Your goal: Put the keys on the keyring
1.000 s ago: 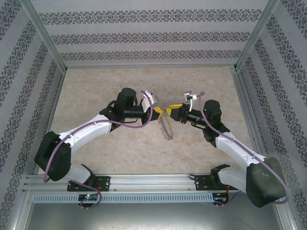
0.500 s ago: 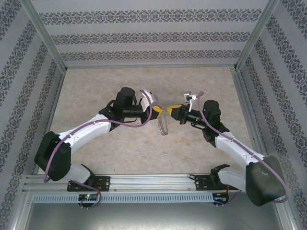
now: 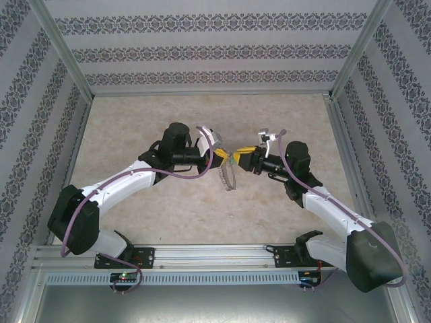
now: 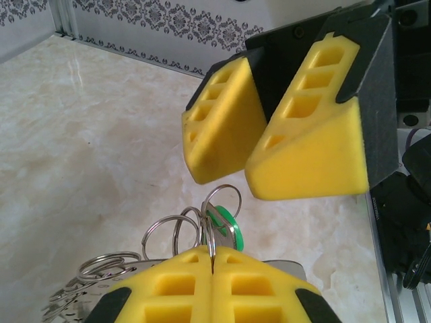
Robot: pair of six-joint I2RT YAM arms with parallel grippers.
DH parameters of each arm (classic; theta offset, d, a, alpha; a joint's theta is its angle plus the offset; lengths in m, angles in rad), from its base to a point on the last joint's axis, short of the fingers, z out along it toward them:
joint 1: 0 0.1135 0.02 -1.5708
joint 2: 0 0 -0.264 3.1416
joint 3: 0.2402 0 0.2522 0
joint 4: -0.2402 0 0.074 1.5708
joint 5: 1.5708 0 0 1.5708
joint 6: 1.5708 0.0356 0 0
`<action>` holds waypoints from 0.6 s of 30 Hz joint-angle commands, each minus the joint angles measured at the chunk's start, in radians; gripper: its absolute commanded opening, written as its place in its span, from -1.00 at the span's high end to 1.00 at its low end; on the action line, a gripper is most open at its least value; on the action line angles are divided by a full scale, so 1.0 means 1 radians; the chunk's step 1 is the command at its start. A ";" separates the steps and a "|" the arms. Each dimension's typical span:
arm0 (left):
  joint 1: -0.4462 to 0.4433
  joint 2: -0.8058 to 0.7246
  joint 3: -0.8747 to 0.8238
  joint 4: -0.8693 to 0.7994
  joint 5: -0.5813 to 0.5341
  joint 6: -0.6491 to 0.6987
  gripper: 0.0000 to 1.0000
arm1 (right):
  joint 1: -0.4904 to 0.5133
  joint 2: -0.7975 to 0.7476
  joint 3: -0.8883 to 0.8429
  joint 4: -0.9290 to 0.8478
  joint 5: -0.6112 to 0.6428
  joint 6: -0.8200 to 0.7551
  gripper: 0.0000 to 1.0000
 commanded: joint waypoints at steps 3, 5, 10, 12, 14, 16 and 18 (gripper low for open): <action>0.014 -0.033 0.029 0.027 0.034 0.015 1.00 | 0.026 0.024 0.031 0.009 -0.008 -0.005 0.42; 0.014 -0.034 0.028 0.027 0.031 0.015 1.00 | 0.028 0.028 0.031 0.003 -0.005 -0.010 0.66; 0.014 -0.041 0.014 0.053 0.014 0.009 1.00 | 0.026 0.022 0.024 -0.021 0.007 -0.014 1.00; 0.016 -0.049 0.002 0.076 0.000 0.004 1.00 | 0.022 0.021 0.021 -0.028 0.005 -0.011 1.00; 0.020 -0.055 -0.005 0.091 -0.002 -0.001 1.00 | 0.022 0.025 0.023 -0.032 -0.009 -0.006 1.00; 0.021 -0.056 -0.009 0.100 -0.002 -0.005 1.00 | 0.025 0.039 0.027 -0.027 -0.041 0.001 1.00; 0.021 -0.054 -0.008 0.102 0.002 -0.007 1.00 | 0.033 0.054 0.038 -0.024 -0.075 0.004 1.00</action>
